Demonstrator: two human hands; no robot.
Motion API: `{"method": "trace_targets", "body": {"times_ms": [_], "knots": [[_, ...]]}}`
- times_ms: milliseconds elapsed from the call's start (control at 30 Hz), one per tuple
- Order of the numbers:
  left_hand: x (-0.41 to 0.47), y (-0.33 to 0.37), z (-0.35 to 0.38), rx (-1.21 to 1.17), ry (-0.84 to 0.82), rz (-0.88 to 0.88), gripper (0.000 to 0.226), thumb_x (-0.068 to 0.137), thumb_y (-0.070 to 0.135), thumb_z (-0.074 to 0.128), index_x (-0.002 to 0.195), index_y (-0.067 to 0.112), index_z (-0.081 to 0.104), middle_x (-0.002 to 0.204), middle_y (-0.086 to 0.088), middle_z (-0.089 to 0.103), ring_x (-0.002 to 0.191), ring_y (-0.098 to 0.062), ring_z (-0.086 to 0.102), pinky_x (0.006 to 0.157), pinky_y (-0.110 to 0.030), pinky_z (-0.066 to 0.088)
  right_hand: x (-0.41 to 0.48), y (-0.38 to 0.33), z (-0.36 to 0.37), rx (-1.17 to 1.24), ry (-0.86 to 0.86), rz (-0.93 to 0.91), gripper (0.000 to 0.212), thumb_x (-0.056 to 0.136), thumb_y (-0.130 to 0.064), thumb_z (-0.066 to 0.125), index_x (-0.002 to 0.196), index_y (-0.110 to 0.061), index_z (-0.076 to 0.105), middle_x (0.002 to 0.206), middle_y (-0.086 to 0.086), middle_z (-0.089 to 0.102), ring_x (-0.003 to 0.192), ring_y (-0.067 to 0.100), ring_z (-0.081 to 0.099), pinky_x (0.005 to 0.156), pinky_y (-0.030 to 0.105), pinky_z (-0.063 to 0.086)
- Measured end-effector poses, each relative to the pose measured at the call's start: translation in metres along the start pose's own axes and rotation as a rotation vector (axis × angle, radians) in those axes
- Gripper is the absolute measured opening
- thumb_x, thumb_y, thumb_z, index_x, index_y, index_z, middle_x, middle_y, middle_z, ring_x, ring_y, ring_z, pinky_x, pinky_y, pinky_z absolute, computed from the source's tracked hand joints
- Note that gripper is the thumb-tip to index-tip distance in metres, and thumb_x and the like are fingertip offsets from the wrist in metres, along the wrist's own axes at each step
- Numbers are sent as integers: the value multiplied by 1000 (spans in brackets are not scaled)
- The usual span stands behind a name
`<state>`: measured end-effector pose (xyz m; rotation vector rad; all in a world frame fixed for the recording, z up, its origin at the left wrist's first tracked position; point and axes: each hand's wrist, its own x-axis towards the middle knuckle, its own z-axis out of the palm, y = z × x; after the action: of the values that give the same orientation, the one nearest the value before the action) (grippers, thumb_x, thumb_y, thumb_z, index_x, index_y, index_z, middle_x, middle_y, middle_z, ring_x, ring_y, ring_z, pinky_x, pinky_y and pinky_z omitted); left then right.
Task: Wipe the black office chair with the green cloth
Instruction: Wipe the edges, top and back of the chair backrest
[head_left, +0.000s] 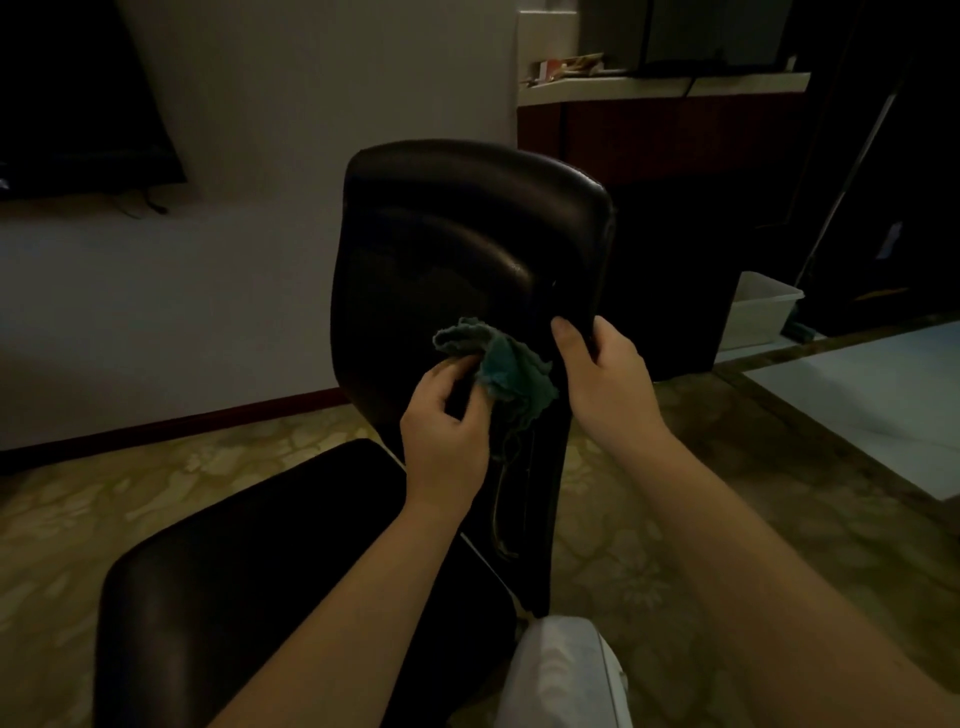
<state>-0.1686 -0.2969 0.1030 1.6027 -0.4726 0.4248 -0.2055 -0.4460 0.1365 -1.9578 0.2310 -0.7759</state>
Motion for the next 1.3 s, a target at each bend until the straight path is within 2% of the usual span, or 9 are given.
{"method": "trace_targets", "body": {"times_ms": [67,200,400,500,633,800,967,1100,1300], "knots": [[2,-2,-1,-39,1,-31,27,93,14,66,115,29,65,115,15,64,111,0,60,102,-28,50,-1,-1,1,-6,11,3,55,96,-58,40,119,-10,57,96,-10,57,89,9,56,72,22,38],[2,-4,-1,23,-5,-37,37,87,12,73,116,32,61,113,14,62,109,0,59,97,-20,49,-5,-6,2,-36,36,-10,33,99,-50,41,99,-21,57,80,-15,56,73,0,54,58,17,34],[5,-17,-17,130,-120,102,21,87,9,73,107,14,74,106,10,68,101,-2,64,91,-30,55,-7,-9,0,-34,29,-32,29,99,-48,42,88,-25,54,73,-10,58,64,-4,56,51,10,38],[3,-17,-25,172,-180,198,22,85,0,71,103,12,75,105,8,68,102,-3,64,89,-21,53,-8,-9,1,-20,34,-20,27,99,-49,42,92,-27,55,75,-12,60,67,-6,57,53,10,38],[5,-5,-18,270,-189,363,19,83,5,76,101,10,74,108,4,66,101,-2,62,88,-12,48,-9,-8,2,-26,45,-16,32,99,-50,41,100,-23,57,81,-11,61,71,-2,58,59,18,38],[12,16,10,411,-99,438,17,79,14,79,93,9,70,99,-1,63,92,-17,61,81,-30,54,-7,-7,4,-16,69,-2,34,99,-51,41,103,-22,59,84,-12,63,75,-1,60,63,22,43],[5,15,17,456,-21,443,19,77,13,79,84,11,62,92,0,61,86,-19,57,75,-30,50,-7,-6,5,-32,76,-32,34,99,-50,41,95,-20,58,79,-7,64,70,3,60,62,28,49],[-9,-6,3,530,-61,455,21,75,10,79,83,11,59,92,-2,60,90,-23,57,75,-44,51,-8,-6,2,-32,63,-41,31,99,-50,42,89,-23,55,74,-9,60,66,1,58,58,22,41],[-4,-2,0,473,-79,408,14,78,7,76,83,9,63,88,-1,62,83,-16,57,72,-34,52,-7,-8,1,-60,51,-25,31,100,-49,40,93,-23,56,74,-9,59,63,-2,57,51,15,36]]}}
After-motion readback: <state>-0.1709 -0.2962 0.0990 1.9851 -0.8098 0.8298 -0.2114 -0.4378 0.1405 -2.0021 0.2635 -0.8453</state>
